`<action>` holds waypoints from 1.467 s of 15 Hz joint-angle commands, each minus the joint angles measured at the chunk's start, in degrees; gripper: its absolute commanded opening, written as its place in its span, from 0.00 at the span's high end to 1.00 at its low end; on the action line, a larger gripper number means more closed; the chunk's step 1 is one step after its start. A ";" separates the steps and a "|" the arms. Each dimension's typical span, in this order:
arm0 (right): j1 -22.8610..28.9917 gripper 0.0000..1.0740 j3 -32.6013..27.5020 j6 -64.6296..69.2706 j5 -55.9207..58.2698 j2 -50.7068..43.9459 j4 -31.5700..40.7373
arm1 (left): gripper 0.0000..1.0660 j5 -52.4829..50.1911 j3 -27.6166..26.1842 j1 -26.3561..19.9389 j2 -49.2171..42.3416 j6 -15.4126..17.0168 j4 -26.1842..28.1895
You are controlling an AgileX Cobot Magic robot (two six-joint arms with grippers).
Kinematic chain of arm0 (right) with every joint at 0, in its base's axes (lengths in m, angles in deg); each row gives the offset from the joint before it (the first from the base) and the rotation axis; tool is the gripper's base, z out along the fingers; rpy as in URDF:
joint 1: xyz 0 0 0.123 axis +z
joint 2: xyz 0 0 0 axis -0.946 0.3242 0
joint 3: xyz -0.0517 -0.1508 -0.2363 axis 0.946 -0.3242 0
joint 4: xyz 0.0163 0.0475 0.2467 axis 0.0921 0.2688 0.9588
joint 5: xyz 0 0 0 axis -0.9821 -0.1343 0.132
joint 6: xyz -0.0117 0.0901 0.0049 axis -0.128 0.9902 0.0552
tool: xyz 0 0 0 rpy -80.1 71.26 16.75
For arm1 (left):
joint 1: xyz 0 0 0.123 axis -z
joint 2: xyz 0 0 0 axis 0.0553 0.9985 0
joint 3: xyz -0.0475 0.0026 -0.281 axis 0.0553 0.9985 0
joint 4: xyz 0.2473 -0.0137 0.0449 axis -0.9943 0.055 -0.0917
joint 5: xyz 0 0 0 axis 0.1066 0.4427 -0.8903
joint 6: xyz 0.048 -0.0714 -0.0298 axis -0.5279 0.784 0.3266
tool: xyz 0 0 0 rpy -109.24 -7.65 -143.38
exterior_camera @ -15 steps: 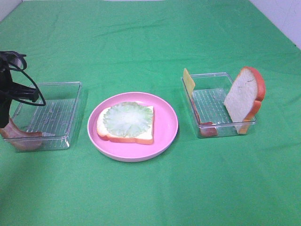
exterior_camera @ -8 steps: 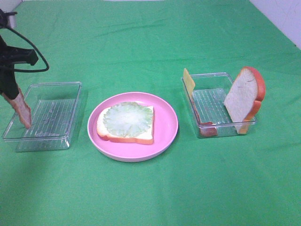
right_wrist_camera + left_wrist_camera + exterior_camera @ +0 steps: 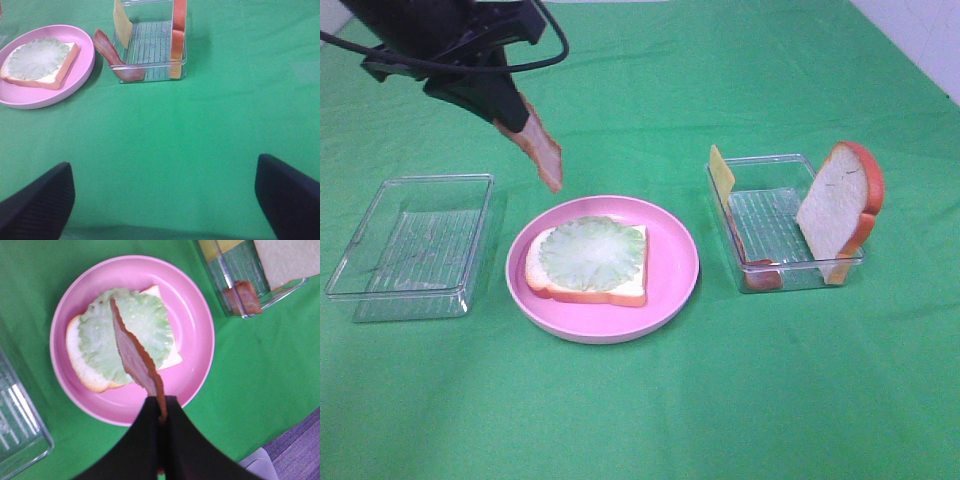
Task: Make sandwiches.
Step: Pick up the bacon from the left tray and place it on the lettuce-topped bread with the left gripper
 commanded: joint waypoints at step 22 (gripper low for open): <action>-0.11 0.12 -0.29 -0.63 -0.06 -1.83 0.34 | 1.00 10.20 -17.99 9.74 24.92 6.82 -22.69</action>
